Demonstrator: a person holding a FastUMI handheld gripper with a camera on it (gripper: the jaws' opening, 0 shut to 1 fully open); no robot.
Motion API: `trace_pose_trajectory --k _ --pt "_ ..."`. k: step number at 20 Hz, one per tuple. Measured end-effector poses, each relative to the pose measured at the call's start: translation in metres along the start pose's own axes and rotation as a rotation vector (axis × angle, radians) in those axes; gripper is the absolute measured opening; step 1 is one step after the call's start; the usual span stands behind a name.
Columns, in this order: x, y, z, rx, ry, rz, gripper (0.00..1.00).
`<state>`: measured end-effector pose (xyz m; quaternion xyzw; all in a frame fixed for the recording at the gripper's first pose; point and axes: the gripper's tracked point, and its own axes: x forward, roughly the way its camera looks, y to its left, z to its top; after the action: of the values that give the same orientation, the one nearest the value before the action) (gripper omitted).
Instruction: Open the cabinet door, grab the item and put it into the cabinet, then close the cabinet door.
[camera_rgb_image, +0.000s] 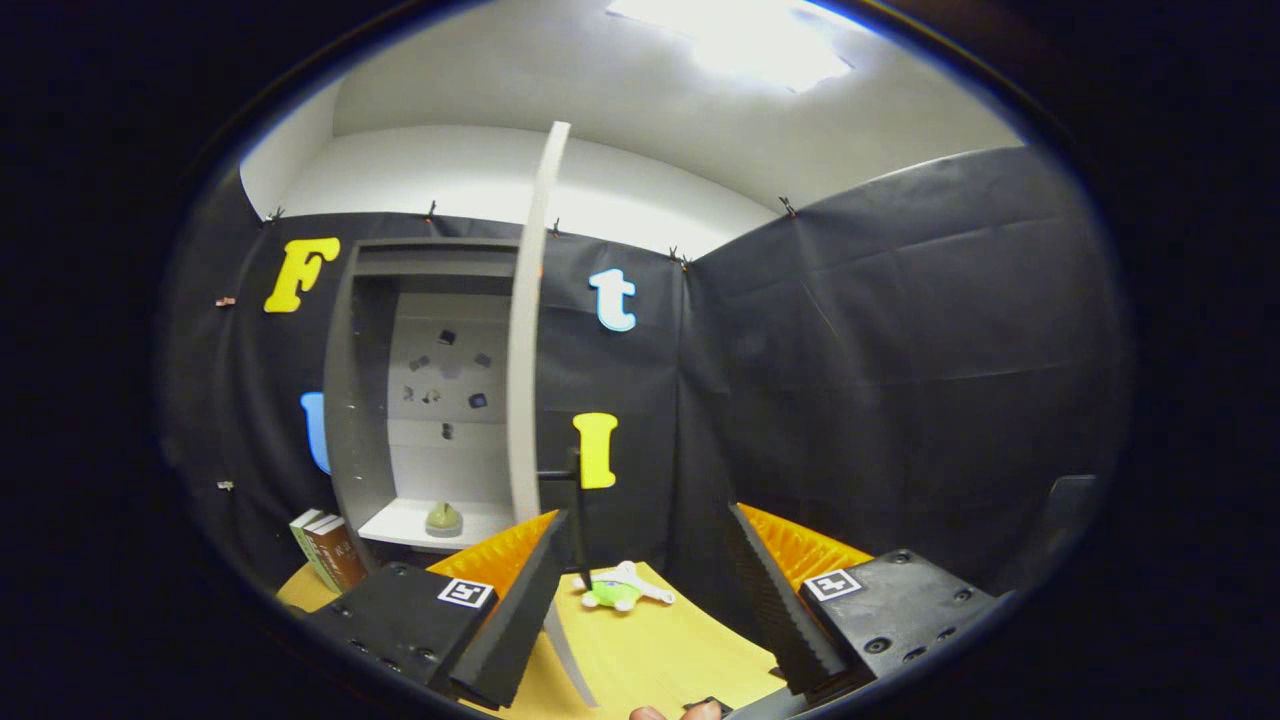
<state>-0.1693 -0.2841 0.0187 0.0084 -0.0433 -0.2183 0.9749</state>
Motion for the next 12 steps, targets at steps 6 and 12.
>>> trace_pose_trajectory --k 6,12 --pt "0.032 -0.012 -0.037 0.015 0.079 0.021 0.97" --pt "0.034 -0.01 -0.049 -0.001 0.095 0.064 0.97"
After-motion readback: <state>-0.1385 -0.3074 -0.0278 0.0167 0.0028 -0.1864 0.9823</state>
